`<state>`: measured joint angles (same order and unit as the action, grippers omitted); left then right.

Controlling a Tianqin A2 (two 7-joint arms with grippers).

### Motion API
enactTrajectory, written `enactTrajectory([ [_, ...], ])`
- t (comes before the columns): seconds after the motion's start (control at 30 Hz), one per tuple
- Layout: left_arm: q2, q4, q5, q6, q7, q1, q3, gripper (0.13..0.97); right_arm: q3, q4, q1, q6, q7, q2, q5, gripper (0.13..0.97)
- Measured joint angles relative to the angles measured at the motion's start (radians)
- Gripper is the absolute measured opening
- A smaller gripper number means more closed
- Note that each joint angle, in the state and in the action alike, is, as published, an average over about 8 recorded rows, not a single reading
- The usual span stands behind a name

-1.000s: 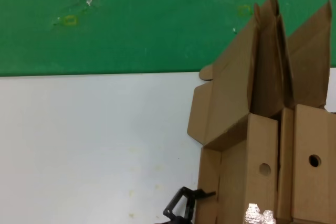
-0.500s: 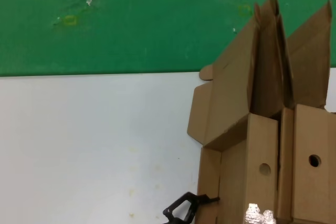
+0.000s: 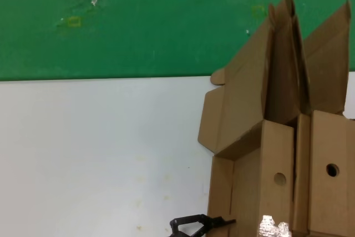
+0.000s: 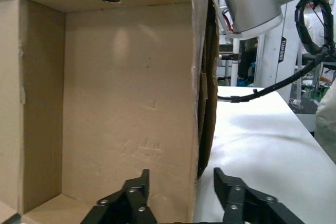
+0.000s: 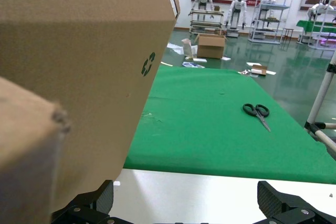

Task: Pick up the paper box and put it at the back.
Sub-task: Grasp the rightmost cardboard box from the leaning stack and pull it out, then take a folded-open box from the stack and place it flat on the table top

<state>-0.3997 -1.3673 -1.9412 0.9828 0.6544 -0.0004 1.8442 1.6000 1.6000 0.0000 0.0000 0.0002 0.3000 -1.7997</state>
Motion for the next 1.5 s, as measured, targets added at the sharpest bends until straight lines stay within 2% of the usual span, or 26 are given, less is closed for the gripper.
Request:
enactTrajectory([
  [0.27, -0.019, -0.018, -0.019, 0.009, -0.005, 0.022, -0.015, 0.373, 0.000, 0.000, 0.000, 0.000, 0.000, 0.000, 0.000, 0.966],
  [0.57, -0.041, -0.050, -0.043, 0.023, 0.005, 0.072, -0.036, 0.227, 0.000, 0.000, 0.000, 0.000, 0.000, 0.000, 0.000, 0.966],
  [0.7, -0.048, -0.060, -0.057, 0.031, 0.010, 0.091, -0.050, 0.227, 0.000, 0.000, 0.000, 0.000, 0.000, 0.000, 0.000, 0.966],
  [0.97, -0.059, -0.068, -0.097, 0.062, 0.030, 0.126, -0.088, 0.155, 0.000, 0.000, 0.000, 0.000, 0.000, 0.000, 0.000, 0.966],
  [1.1, -0.067, -0.067, -0.137, 0.102, 0.053, 0.156, -0.125, 0.152, 0.000, 0.000, 0.000, 0.000, 0.000, 0.000, 0.000, 0.966],
  [1.27, -0.085, -0.061, -0.200, 0.175, 0.093, 0.213, -0.190, 0.146, 0.000, 0.000, 0.000, 0.000, 0.000, 0.000, 0.000, 0.966],
  [1.4, -0.104, -0.074, -0.262, 0.241, 0.116, 0.269, -0.262, 0.146, 0.000, 0.000, 0.000, 0.000, 0.000, 0.000, 0.000, 0.966],
  [1.5, -0.117, -0.102, -0.321, 0.286, 0.111, 0.313, -0.332, 0.146, 0.000, 0.000, 0.000, 0.000, 0.000, 0.000, 0.000, 0.966],
])
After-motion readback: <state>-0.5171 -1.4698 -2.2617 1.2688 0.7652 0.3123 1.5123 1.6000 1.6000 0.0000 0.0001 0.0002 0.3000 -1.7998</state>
